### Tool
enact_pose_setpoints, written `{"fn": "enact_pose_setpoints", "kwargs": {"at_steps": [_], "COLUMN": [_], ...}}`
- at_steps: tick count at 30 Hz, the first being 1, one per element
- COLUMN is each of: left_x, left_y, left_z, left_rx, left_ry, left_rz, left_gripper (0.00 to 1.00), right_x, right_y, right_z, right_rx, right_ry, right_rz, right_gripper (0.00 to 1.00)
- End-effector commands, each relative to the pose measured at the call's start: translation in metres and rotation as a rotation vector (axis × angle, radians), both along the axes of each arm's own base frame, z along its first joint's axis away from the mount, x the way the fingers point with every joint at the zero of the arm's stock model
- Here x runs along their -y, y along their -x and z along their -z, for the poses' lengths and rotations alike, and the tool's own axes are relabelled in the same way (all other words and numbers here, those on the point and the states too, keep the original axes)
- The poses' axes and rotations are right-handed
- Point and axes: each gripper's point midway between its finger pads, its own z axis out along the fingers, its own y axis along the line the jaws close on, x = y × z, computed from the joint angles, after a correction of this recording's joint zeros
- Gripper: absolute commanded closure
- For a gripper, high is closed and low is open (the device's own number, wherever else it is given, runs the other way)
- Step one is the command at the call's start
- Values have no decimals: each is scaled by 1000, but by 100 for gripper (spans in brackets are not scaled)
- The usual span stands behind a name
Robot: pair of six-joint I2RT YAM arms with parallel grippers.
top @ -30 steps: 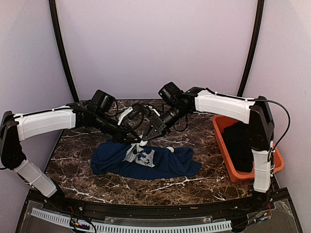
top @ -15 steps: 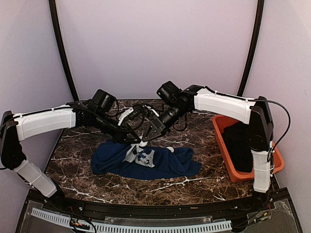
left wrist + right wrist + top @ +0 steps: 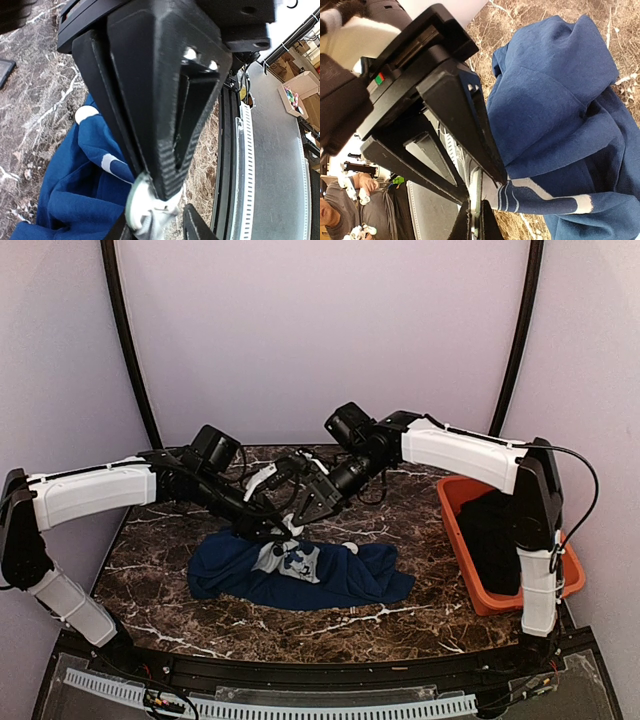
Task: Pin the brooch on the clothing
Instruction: Pin the brooch onto the flattened clothing, then place the clothing with brooches at the center of the board.
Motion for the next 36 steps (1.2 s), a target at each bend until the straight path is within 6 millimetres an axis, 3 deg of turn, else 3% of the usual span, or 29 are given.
{"fn": "enact_pose_setpoints", "kwargs": {"at_steps": [1,12,20,24,29,36], "left_x": [-10,-29,-52,-69,-84,-87], "left_y": [-2,-23,-54,-72,-85,-89], "left_z": [-19,-34,2,9,13,22], "left_rx": [23,88,65,50,47,40], "left_ry": [55,91,-92,-132,-150,-180], "left_rz": [-30,-135,-303,-398,-470,-479], "left_gripper": [65,64,61,61,61,60], "right_x": [-1,5,11,9,0,3], "right_y": [-13,-15,-26,-11,32,43], "right_z": [-16,-18,-17,-18,-25,-38], "right_rx": [39,43,136,190,184,189], "right_ry": [-73,-74,6,45,-14,-94], "right_rz": [3,14,75,46,-94,-144], "right_gripper": [100,100,100,100,83,61]}}
